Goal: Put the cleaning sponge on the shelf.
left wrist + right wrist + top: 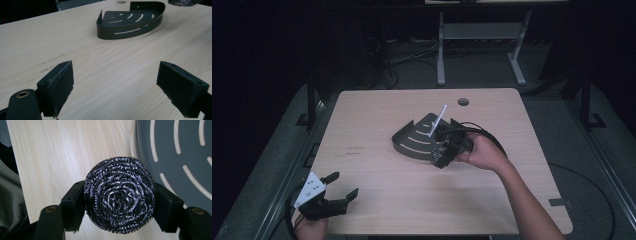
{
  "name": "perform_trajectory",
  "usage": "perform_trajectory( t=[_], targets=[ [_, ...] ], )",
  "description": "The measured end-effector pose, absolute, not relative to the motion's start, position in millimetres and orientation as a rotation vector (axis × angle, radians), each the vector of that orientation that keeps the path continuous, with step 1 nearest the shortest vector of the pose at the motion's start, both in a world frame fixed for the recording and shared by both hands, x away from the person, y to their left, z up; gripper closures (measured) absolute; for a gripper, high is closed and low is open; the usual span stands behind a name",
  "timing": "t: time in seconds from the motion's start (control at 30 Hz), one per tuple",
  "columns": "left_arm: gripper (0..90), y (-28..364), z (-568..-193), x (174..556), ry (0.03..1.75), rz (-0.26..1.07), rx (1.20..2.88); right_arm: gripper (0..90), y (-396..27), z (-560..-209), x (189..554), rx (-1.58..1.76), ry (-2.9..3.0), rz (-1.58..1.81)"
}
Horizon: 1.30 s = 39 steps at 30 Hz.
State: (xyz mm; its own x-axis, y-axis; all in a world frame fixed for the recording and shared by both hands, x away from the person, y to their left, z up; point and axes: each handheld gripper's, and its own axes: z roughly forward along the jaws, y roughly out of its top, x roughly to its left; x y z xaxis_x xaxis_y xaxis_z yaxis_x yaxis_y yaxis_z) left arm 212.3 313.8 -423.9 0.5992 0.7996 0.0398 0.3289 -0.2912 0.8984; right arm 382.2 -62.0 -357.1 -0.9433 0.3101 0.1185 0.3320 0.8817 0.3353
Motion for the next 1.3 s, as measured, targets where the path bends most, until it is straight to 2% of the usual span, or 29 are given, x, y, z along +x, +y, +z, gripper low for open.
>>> perform_trajectory(
  t=[1.3],
  targets=[
    [13.4, 317, -425, 213, 0.916, 0.615, 1.869, 33.5, -35, -352, 454, -0.641, -2.961, -0.476]
  ],
)
